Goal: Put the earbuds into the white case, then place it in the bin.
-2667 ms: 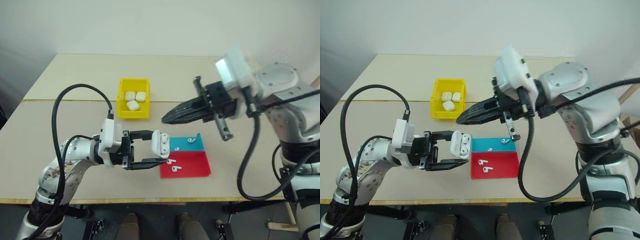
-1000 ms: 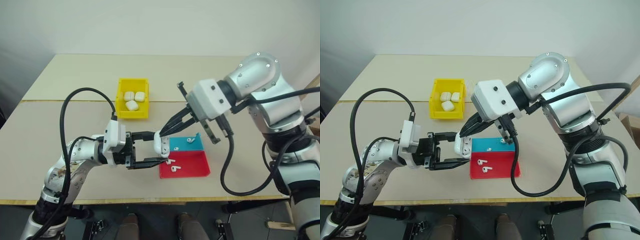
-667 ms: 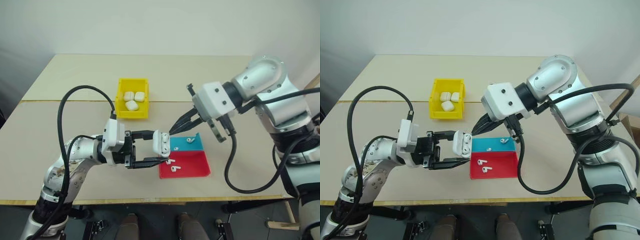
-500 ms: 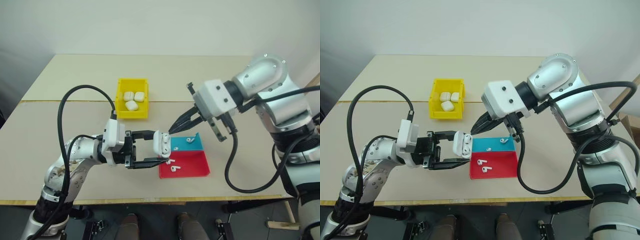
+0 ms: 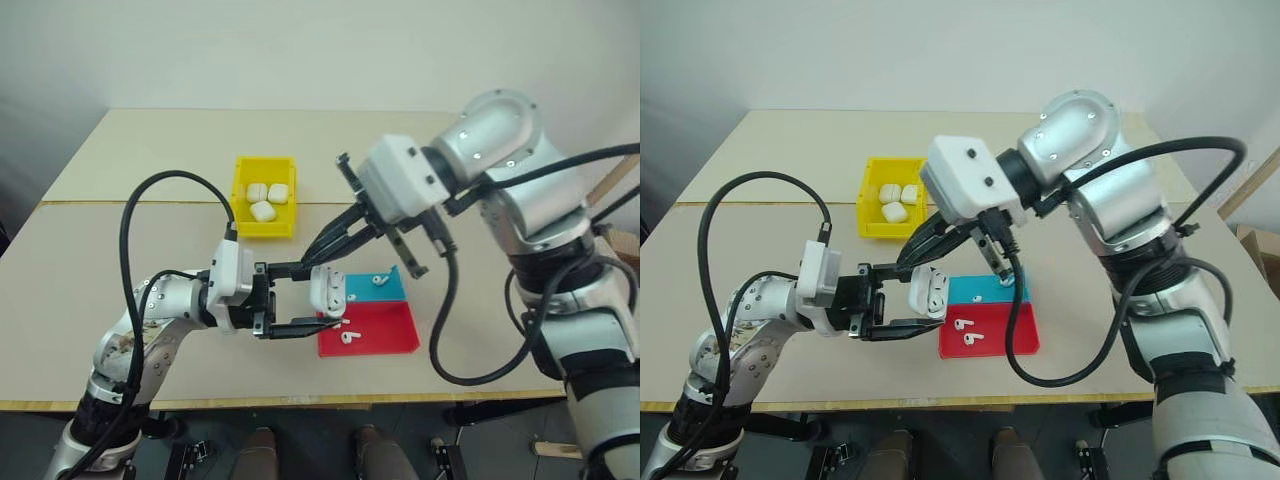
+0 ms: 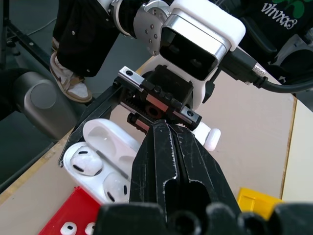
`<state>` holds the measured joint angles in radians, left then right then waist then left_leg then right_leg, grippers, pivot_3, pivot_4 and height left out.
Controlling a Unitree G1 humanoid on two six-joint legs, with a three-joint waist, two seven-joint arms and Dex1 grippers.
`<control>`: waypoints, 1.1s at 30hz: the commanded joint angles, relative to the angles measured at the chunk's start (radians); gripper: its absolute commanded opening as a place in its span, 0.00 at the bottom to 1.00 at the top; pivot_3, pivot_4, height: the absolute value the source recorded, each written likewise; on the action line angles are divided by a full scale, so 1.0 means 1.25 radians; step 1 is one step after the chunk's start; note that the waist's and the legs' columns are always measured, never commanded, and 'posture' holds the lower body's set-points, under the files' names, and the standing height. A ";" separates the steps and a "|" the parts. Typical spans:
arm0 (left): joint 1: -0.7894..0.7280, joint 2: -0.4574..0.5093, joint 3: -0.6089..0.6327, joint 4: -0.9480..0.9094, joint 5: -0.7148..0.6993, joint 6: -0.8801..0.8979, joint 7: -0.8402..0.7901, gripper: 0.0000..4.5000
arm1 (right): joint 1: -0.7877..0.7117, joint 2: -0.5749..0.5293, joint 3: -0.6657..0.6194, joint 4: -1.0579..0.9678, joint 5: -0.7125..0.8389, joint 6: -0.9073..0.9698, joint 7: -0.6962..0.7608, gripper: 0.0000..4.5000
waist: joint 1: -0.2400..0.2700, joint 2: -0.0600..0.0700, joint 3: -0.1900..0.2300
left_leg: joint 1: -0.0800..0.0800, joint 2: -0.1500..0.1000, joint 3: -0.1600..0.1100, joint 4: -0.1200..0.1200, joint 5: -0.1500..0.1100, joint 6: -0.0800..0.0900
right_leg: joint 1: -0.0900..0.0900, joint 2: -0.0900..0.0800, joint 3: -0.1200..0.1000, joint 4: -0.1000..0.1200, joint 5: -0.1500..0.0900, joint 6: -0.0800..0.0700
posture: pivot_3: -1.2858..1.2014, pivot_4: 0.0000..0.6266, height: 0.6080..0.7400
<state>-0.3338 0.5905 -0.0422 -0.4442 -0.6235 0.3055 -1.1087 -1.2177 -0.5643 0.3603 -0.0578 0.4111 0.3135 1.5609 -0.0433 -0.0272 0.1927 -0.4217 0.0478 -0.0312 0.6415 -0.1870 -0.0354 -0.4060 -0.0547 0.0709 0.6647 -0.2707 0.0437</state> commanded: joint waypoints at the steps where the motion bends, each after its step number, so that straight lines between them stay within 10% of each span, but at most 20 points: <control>1: -0.006 0.000 0.004 -0.018 0.001 -0.014 0.005 0.62 | -0.038 0.016 0.004 0.004 -0.018 -0.030 0.031 0.00 | 0.000 0.000 0.000 | 0.000 0.000 0.000 0.000 0.000 0.000 | 0.000 0.000 0.000 0.000 0.000 0.000 | 0.52 0.24 1.00; 24: -0.012 -0.002 0.009 -0.024 -0.010 -0.012 0.012 0.62 | -0.015 -0.124 0.084 -0.005 -0.004 -0.141 0.043 0.00 | 0.001 0.000 0.000 | 0.000 0.000 0.000 0.000 0.000 0.000 | 0.000 0.000 0.000 0.000 0.000 0.000 | 0.52 0.24 1.00; 33: 0.005 0.003 0.014 -0.016 0.011 -0.025 0.017 0.62 | -0.055 -0.107 -0.063 0.038 0.075 -0.032 -0.009 0.00 | 0.001 0.000 0.000 | 0.000 0.000 0.000 0.000 0.000 0.000 | 0.000 0.000 0.000 0.000 0.000 0.000 | 0.52 0.24 1.00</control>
<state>-0.3301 0.5912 -0.0511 -0.4447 -0.6119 0.3016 -1.1003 -1.2431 -0.6899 0.3726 -0.0204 0.4611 0.2406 1.5570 -0.0420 -0.0271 0.1928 -0.4219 0.0477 -0.0313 0.6415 -0.1870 -0.0354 -0.4059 -0.0549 0.0708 0.6644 -0.2707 0.0436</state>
